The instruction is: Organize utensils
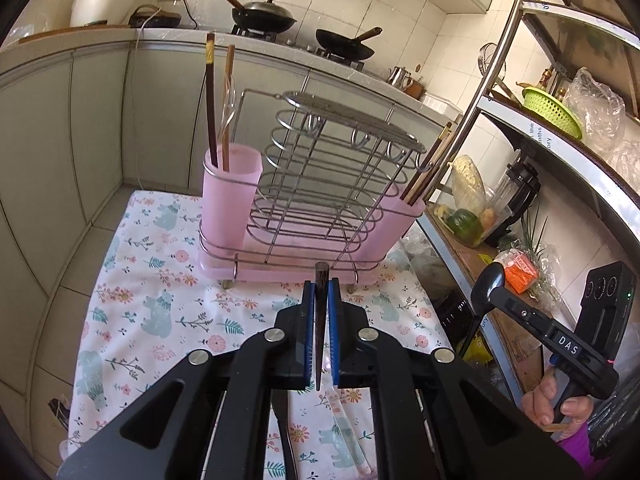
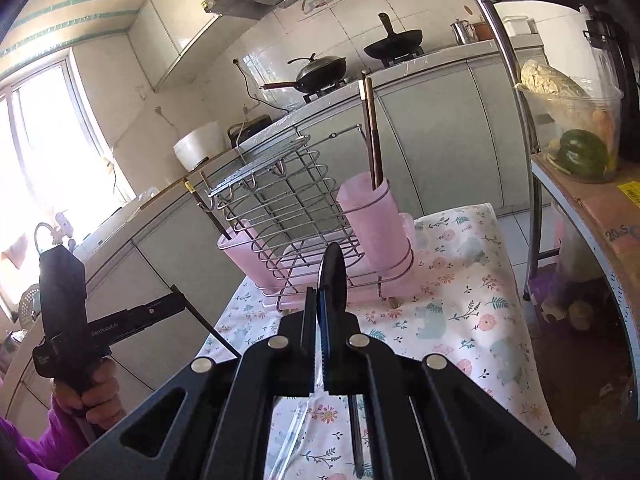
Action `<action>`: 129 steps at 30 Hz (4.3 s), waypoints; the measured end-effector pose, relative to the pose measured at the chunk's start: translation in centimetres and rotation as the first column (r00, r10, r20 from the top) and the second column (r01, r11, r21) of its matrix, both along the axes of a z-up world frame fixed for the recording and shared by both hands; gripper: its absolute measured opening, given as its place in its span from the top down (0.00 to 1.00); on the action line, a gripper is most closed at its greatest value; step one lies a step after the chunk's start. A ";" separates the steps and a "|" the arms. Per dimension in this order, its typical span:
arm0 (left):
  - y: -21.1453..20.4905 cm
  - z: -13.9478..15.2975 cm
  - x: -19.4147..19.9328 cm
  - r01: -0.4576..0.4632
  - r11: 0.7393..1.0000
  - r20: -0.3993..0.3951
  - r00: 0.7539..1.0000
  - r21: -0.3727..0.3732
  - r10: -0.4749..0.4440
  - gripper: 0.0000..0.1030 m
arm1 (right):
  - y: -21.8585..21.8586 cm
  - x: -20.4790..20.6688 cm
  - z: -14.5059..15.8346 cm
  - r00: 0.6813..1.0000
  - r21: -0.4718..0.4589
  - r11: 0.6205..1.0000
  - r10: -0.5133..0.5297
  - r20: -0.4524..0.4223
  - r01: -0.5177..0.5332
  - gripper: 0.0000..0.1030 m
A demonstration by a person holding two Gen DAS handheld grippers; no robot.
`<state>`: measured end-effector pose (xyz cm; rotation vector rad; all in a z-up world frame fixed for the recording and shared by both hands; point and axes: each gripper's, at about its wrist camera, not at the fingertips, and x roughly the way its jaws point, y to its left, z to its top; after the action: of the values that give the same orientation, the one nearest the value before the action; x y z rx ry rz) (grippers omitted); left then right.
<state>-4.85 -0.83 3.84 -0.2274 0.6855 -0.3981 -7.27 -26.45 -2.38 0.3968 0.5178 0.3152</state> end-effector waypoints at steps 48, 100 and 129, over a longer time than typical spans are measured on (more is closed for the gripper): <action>4.8 13.7 8.1 -0.246 0.969 0.320 0.920 0.021 0.226 0.94 | -0.7 12.7 12.3 0.884 -0.018 0.986 -0.143 0.444 0.168 0.98; 2.3 -2.2 6.8 -0.128 0.991 -0.054 0.990 0.039 0.130 0.69 | 1.8 10.1 -2.3 0.998 -0.044 0.999 -0.014 -0.063 0.011 0.64; -5.1 -14.8 4.4 0.137 0.946 -0.393 0.919 0.295 -0.010 0.69 | 4.7 8.8 -11.2 0.888 0.102 0.986 0.165 -0.429 -0.134 0.64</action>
<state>-0.48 -5.94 -10.99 0.0308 1.1410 -0.3112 1.55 -21.79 -13.55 0.5007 0.9847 0.3965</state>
